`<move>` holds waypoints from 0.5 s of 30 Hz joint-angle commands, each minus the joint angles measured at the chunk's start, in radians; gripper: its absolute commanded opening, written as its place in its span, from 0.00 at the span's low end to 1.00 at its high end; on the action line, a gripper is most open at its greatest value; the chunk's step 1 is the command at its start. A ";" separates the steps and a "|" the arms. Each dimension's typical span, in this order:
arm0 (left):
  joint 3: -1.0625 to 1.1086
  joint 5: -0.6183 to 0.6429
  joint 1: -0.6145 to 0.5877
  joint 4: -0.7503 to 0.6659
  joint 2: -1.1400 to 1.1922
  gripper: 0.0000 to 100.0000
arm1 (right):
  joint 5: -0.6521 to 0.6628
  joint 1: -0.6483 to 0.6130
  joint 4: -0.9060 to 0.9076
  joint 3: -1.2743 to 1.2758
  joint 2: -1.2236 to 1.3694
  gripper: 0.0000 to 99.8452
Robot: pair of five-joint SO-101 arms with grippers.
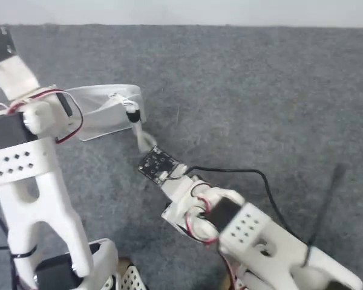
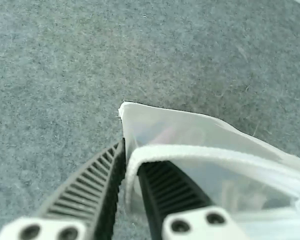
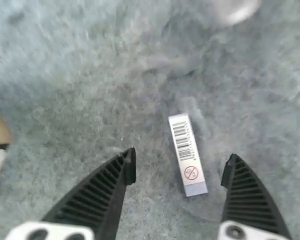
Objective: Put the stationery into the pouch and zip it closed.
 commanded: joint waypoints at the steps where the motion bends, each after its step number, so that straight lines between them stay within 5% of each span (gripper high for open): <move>1: -0.013 0.014 -0.009 -0.032 -0.015 0.01 | 0.055 -0.007 -0.039 -0.061 0.148 0.27; 15: -0.012 0.014 -0.009 -0.032 -0.015 0.01 | 0.144 0.105 -0.038 -0.298 0.553 0.27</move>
